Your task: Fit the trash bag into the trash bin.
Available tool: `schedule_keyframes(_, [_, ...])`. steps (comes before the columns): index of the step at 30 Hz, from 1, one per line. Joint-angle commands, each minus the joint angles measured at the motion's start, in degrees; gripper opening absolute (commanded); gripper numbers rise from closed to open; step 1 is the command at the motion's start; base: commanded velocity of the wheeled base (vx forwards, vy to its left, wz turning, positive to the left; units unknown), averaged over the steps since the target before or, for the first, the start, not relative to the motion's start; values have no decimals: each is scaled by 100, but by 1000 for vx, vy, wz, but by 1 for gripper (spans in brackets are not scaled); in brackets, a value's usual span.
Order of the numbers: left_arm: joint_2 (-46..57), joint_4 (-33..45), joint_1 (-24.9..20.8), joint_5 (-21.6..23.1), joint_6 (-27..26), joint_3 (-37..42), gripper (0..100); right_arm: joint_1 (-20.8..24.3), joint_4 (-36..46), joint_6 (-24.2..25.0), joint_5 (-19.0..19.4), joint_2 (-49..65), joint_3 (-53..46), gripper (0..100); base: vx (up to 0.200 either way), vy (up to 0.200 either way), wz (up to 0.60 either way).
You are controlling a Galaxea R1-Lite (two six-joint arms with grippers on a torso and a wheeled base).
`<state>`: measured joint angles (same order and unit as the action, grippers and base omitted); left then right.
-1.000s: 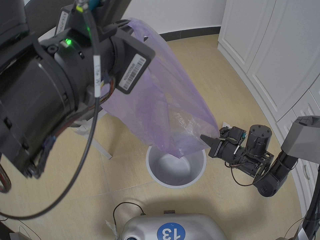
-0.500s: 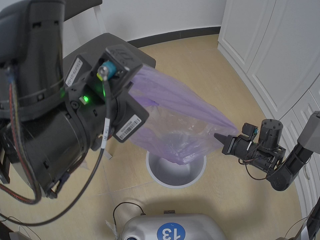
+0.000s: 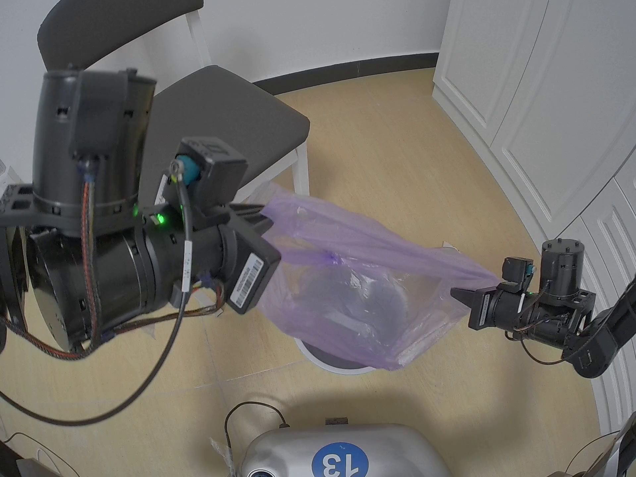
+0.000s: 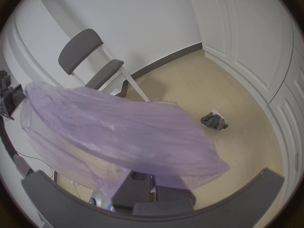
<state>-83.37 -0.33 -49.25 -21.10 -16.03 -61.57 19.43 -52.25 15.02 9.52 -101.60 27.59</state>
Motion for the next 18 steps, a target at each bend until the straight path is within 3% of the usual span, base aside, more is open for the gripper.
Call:
schedule_keyframes(1, [163, -64, 258, 361, 162, 743, 0, 8, 593, -289, 6, 1133, 45, 0, 0, 0, 0])
schedule_keyframes(4, [119, -231, 258, 546, 250, 928, 0, 43, 699, -430, 32, 1327, 54, 0, 0, 0, 0])
schedule_keyframes(10, [-294, -802, 153, 783, 302, 919, 0, 606, 707, -474, 173, 1230, 405, 0, 0, 0, 0])
schedule_keyframes(18, [-812, -1479, -287, 765, 636, 928, 0, 992, 655, -465, 428, 1230, 397, 0, 0, 0, 0])
